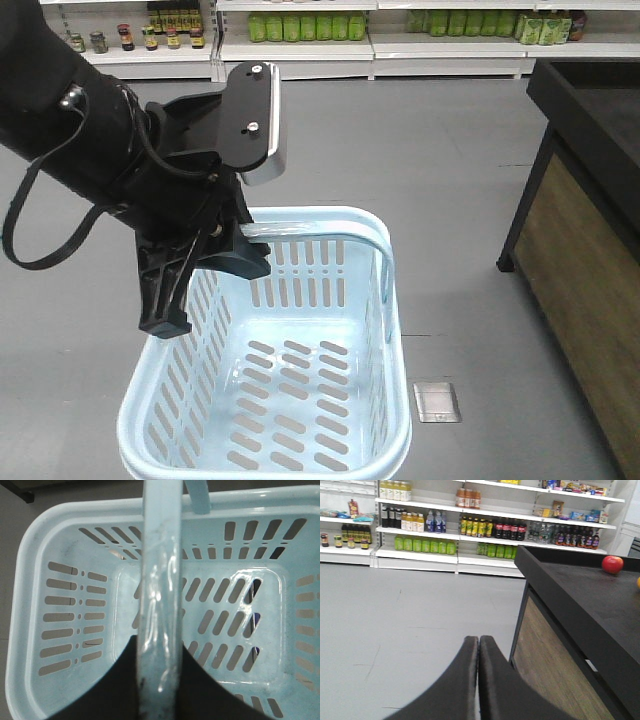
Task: Pick three apples into basket with both arms
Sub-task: 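Hold the basket in the left gripper while turning the base away, then drive the base across the floor carrying the basket in the left gripper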
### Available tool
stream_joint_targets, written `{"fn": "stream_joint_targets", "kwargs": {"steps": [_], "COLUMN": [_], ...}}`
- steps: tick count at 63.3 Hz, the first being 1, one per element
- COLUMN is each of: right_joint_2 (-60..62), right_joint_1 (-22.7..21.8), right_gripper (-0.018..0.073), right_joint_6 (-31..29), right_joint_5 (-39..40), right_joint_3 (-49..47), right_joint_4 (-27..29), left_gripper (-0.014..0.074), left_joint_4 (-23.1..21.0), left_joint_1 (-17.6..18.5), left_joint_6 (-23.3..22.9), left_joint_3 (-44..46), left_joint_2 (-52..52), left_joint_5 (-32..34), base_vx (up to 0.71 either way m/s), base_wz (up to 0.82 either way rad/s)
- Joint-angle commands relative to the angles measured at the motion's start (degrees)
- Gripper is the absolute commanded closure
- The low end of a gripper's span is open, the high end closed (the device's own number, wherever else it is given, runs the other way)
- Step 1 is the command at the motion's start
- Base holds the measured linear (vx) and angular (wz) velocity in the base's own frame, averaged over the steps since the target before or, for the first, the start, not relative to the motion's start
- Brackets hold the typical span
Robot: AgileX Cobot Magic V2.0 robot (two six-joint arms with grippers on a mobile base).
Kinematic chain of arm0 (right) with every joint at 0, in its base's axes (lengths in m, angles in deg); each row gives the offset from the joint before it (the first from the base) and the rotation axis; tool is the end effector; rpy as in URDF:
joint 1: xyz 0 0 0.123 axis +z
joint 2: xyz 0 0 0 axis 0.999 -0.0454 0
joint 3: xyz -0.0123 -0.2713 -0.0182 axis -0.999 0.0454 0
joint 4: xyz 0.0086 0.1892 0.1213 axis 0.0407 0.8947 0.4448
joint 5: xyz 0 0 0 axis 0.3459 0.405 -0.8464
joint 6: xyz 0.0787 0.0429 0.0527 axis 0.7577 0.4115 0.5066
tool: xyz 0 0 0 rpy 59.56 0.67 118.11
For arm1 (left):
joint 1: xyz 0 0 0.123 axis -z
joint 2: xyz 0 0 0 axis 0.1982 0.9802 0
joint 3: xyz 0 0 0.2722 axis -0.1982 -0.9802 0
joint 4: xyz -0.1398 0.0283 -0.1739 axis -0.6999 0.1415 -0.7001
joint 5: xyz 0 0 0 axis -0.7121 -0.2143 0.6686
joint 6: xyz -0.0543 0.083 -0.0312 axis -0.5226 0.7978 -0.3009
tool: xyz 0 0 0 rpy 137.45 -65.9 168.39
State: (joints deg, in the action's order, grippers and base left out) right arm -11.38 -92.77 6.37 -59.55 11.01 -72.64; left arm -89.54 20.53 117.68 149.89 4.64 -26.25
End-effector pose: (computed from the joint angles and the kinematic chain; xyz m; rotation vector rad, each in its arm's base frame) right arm 0.0549 -0.0056 0.1911 -0.0219 1.6459 -0.1702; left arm 0.2233 -0.1795 0.3692 1.7825 1.8814 -0.3292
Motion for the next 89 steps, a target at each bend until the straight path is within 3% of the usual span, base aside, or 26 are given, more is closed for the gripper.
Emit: {"fn": "stream_joint_targets", "kwargs": {"steps": [1, 89], "right_joint_2": [0.99, 0.99], "right_joint_1": [-0.15, -0.15], "right_gripper": [0.0568, 0.0568], "right_joint_6": [-0.2, -0.2], "right_joint_5": [4.34, 4.34], "right_joint_3": [0.64, 0.64], "right_joint_4": [-0.09, -0.09], "left_gripper": [0.0603, 0.0603], "left_joint_4": [-2.42, -2.48], "left_joint_1": [0.17, 0.17], "left_joint_6": [-0.52, -0.52], "left_joint_3": [1.77, 1.77], "left_joint_2": [-2.34, -2.34], "left_joint_5": [1.61, 1.61], "base_vx": [-0.06, 0.12], "base_wz": [0.23, 0.01]}}
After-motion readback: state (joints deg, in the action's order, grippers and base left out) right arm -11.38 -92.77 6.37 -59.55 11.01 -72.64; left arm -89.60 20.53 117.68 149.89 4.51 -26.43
